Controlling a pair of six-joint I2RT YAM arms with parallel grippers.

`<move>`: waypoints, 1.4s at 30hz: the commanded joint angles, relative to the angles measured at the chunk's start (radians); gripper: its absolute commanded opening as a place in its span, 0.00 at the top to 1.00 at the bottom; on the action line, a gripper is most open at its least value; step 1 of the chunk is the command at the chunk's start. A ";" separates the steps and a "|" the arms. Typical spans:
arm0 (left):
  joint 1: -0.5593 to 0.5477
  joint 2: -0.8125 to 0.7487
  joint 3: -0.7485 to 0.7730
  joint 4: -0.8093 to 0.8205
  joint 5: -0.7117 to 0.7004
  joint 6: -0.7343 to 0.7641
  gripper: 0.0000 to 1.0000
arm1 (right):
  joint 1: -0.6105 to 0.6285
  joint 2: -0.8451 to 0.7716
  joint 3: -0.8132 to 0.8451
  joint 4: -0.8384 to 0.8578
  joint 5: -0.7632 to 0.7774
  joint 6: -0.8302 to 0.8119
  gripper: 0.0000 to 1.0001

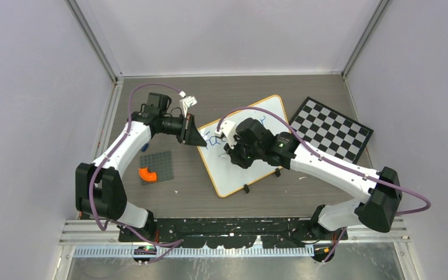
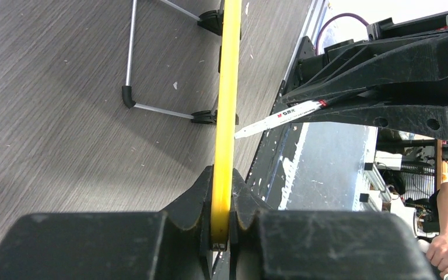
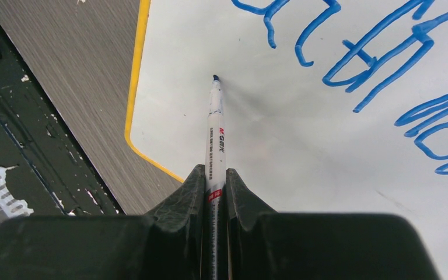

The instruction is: Write a sentence on the whiteboard

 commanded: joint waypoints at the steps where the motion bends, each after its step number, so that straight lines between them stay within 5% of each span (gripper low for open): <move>1: -0.007 0.006 0.036 -0.006 0.016 -0.015 1.00 | 0.004 0.023 0.047 0.045 0.036 -0.015 1.00; 42: -0.009 0.024 0.052 -0.045 0.019 0.041 1.00 | 0.061 0.053 -0.036 0.005 -0.068 -0.025 1.00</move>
